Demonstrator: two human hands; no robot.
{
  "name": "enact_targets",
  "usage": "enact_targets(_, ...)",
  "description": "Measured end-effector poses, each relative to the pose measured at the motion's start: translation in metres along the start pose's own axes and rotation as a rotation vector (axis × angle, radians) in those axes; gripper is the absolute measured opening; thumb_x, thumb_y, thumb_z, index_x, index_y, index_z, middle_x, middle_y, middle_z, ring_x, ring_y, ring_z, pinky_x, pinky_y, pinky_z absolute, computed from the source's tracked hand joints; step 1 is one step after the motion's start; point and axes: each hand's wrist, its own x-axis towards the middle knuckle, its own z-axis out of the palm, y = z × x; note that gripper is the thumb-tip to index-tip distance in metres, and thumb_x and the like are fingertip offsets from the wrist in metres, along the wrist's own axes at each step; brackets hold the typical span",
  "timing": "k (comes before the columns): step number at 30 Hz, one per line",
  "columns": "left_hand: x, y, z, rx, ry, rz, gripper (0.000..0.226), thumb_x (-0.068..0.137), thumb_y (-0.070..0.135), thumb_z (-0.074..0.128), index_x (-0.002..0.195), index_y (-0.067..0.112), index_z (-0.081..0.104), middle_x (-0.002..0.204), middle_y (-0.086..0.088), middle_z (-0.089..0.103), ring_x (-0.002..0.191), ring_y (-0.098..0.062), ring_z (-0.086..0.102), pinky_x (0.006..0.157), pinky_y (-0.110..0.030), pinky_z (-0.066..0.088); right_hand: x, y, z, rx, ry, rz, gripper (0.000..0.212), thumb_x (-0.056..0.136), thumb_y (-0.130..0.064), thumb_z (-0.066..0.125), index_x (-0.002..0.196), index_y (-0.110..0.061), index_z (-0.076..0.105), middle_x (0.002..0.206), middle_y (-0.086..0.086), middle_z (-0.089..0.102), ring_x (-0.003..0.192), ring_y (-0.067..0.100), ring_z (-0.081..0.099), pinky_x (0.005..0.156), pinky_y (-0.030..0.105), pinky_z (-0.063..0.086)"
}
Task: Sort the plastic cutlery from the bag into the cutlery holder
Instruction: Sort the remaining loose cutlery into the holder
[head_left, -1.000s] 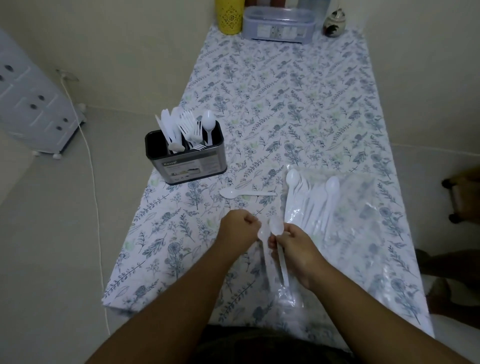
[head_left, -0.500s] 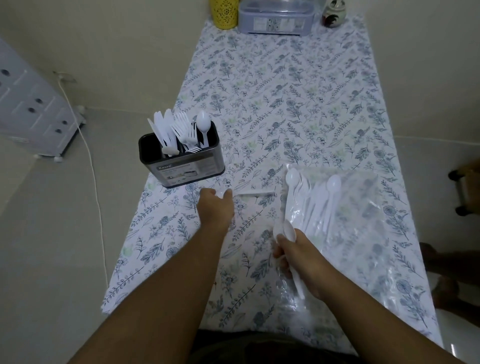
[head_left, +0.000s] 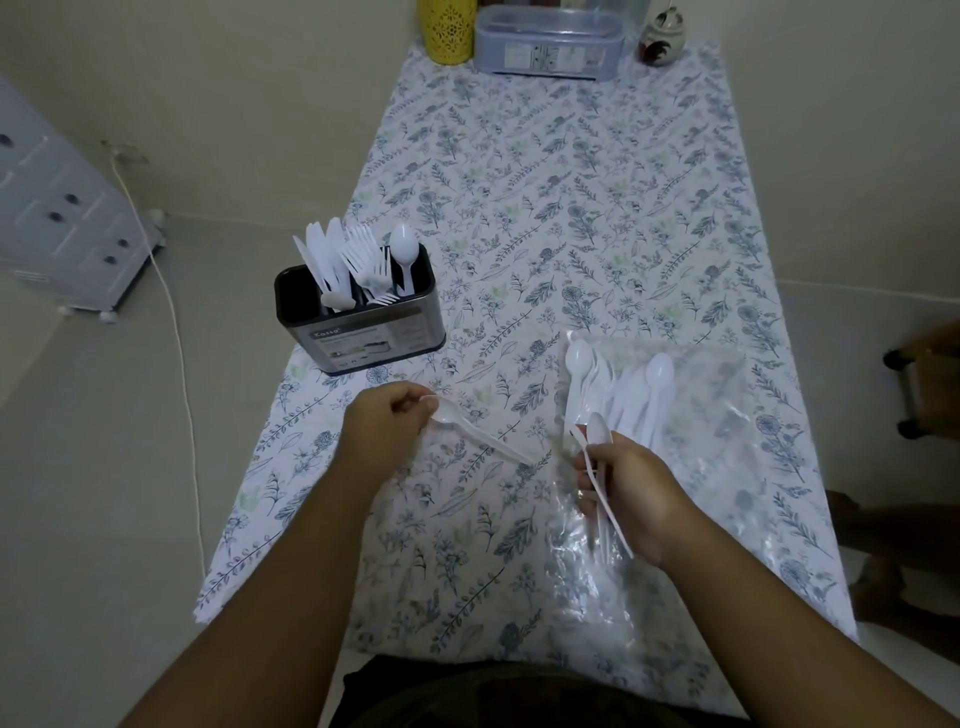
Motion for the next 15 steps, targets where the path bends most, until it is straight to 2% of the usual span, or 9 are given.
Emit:
enact_targets(2, -0.010, 0.008, -0.012, -0.016, -0.142, 0.043, 0.009, 0.088, 0.018, 0.075, 0.093, 0.024, 0.079, 0.079, 0.002, 0.076, 0.072, -0.017, 0.072, 0.072, -0.027, 0.060, 0.002, 0.001, 0.004, 0.008, -0.025, 0.003, 0.011, 0.102, -0.014, 0.049, 0.101, -0.008, 0.057, 0.070, 0.005, 0.048, 0.053, 0.015, 0.039, 0.055, 0.032, 0.033)
enact_targets(5, -0.025, 0.025, -0.006, -0.086, -0.327, 0.127, 0.016, 0.084, 0.015, 0.079, 0.100, 0.016, 0.079, 0.082, -0.002, 0.077, 0.070, -0.015, 0.073, 0.072, -0.027, 0.061, 0.000, 0.002, 0.019, -0.148, -0.057, -0.058, 0.021, 0.106, -0.021, 0.049, 0.097, -0.007, 0.060, 0.076, 0.009, 0.055, 0.057, 0.017, 0.047, 0.055, 0.032, 0.040)
enact_targets(7, -0.032, 0.033, 0.007, -0.148, -0.314, 0.127, 0.024, 0.082, 0.013, 0.081, 0.106, 0.015, 0.076, 0.077, -0.004, 0.075, 0.067, -0.014, 0.072, 0.070, -0.026, 0.060, -0.005, 0.003, 0.032, -0.271, -0.089, -0.078, 0.029, 0.108, -0.026, 0.045, 0.101, -0.006, 0.065, 0.082, 0.013, 0.064, 0.067, 0.023, 0.058, 0.064, 0.037, 0.053)
enact_targets(9, -0.037, 0.035, 0.020, -0.165, -0.254, 0.119, 0.027, 0.081, 0.014, 0.082, 0.107, 0.019, 0.075, 0.074, 0.000, 0.071, 0.063, -0.009, 0.067, 0.067, -0.025, 0.058, -0.009, 0.004, 0.042, -0.299, -0.158, -0.072, 0.030, 0.108, -0.025, 0.042, 0.109, -0.005, 0.065, 0.083, 0.013, 0.065, 0.072, 0.024, 0.062, 0.071, 0.040, 0.057)
enact_targets(12, -0.045, 0.031, 0.029, -0.104, -0.170, 0.159, 0.017, 0.082, 0.018, 0.080, 0.099, 0.020, 0.078, 0.073, 0.009, 0.066, 0.058, 0.004, 0.056, 0.062, -0.013, 0.047, -0.014, 0.008, 0.054, -0.063, -0.254, 0.035, 0.023, 0.107, -0.020, 0.042, 0.108, -0.004, 0.059, 0.080, 0.013, 0.058, 0.062, 0.022, 0.060, 0.059, 0.036, 0.052)
enact_targets(15, -0.049, 0.028, 0.025, -0.047, -0.149, 0.159, 0.013, 0.080, 0.019, 0.082, 0.092, 0.023, 0.077, 0.079, 0.012, 0.068, 0.061, 0.003, 0.059, 0.064, -0.013, 0.049, -0.020, 0.009, 0.056, -0.035, -0.281, 0.113, 0.031, 0.107, -0.026, 0.042, 0.109, -0.002, 0.061, 0.080, 0.013, 0.058, 0.062, 0.024, 0.057, 0.057, 0.035, 0.047)
